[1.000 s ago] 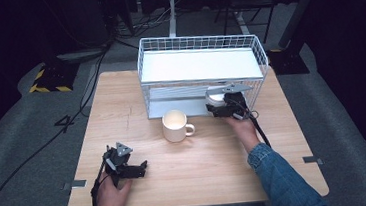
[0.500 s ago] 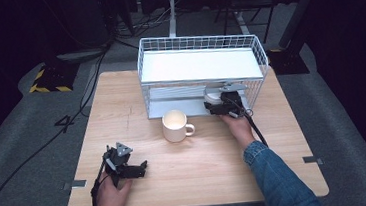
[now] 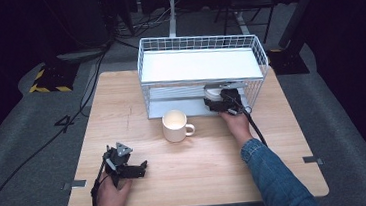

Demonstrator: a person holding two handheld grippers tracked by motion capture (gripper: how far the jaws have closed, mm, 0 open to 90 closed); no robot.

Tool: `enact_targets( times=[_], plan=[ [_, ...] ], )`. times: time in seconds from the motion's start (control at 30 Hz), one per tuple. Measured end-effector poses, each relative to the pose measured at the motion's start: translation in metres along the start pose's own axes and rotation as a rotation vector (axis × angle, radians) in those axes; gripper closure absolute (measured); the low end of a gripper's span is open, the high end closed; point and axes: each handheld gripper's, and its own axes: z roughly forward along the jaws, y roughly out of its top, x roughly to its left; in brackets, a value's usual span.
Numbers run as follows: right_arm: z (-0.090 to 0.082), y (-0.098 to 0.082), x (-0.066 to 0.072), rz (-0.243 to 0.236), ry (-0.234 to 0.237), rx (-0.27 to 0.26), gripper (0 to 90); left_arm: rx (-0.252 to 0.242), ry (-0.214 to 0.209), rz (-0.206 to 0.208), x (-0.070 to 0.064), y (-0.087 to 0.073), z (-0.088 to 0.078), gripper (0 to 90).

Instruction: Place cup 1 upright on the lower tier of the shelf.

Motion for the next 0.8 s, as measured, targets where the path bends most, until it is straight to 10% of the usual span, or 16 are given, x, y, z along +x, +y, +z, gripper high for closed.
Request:
enact_targets(
  times=[0.8],
  plan=[
    [-0.0075, 0.0011, 0.0035, -0.003, 0.028, -0.009, 0.0, 0.000, 0.000, 0.000, 0.0000, 0.0000, 0.0000, 0.6]
  ],
)
